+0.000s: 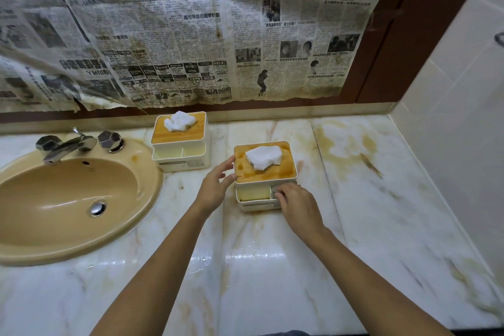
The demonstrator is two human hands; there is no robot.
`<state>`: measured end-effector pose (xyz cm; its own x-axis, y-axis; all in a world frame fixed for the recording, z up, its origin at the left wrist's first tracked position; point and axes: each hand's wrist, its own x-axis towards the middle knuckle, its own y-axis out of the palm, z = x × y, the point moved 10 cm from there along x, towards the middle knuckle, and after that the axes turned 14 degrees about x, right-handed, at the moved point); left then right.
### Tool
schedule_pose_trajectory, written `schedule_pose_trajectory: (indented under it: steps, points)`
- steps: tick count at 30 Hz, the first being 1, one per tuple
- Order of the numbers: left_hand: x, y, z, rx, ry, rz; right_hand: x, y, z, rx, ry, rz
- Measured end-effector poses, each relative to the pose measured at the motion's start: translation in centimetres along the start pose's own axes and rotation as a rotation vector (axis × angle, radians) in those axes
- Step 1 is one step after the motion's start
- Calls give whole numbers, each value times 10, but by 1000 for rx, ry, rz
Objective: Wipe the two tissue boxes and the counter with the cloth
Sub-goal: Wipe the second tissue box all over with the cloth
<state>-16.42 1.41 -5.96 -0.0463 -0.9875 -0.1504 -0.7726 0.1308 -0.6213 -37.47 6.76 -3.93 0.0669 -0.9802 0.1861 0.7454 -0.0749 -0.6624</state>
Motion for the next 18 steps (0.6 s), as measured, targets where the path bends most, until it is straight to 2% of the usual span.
schedule_pose_trajectory:
  steps: [2, 6, 14, 18]
  points:
    - [-1, -2, -1, 6, 3, -5, -1, -9, 0, 21, 24, -26]
    - [-3, -4, -3, 14, 6, -8, -10, -41, -4, 102, 48, -227]
    - [-2, -6, -7, 43, 31, -1, 5, -2, -4, -135, 121, -5]
    - [-2, -6, -7, 47, 28, 5, -4, -33, -1, 63, 99, -151]
